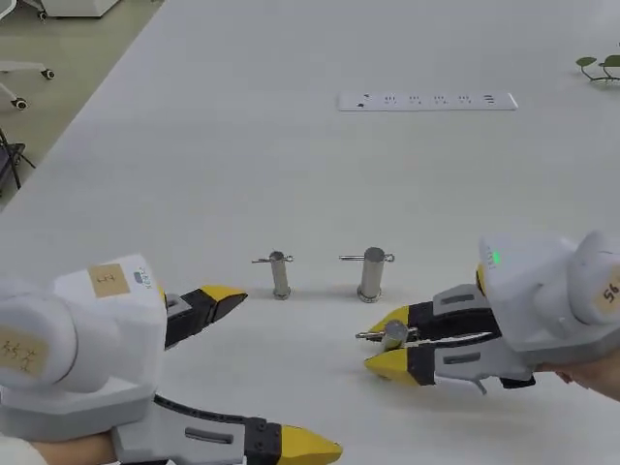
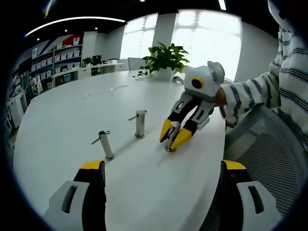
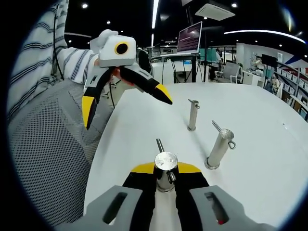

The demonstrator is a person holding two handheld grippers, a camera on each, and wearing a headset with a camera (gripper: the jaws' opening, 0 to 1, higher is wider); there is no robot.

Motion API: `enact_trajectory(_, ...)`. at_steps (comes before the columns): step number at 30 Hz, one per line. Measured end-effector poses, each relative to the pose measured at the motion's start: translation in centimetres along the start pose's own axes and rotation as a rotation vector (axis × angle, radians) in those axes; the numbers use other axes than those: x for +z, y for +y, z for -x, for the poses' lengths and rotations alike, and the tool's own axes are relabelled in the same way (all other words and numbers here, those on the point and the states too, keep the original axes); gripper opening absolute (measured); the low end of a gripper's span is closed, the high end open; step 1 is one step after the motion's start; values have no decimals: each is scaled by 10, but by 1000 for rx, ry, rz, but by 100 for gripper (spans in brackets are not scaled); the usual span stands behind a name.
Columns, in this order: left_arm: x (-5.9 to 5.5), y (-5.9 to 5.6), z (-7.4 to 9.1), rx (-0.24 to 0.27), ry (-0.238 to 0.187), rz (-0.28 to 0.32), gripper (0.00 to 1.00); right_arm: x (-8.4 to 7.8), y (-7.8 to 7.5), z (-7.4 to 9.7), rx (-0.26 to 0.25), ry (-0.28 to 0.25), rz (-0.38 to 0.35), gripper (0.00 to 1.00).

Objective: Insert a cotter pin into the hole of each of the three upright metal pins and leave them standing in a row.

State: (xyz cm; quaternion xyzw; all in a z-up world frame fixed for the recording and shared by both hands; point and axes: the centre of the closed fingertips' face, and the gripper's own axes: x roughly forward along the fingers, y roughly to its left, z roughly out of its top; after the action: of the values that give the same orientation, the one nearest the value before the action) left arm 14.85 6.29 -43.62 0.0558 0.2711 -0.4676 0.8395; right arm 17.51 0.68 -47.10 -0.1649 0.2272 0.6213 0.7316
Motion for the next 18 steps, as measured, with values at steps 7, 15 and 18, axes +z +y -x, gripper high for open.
enact_trajectory(7, -11, 5, 3, 21, 40, 10, 99, 5, -34, 23, -70, -46, -27, 9)
enact_trajectory(15, -15, 7, 6, 39, 45, 36, 99, -8, -63, 35, -109, 0, -22, 9)
enact_trajectory(18, -16, 8, 7, 48, 45, 36, 99, -11, -68, 37, -117, 0, -33, 9)
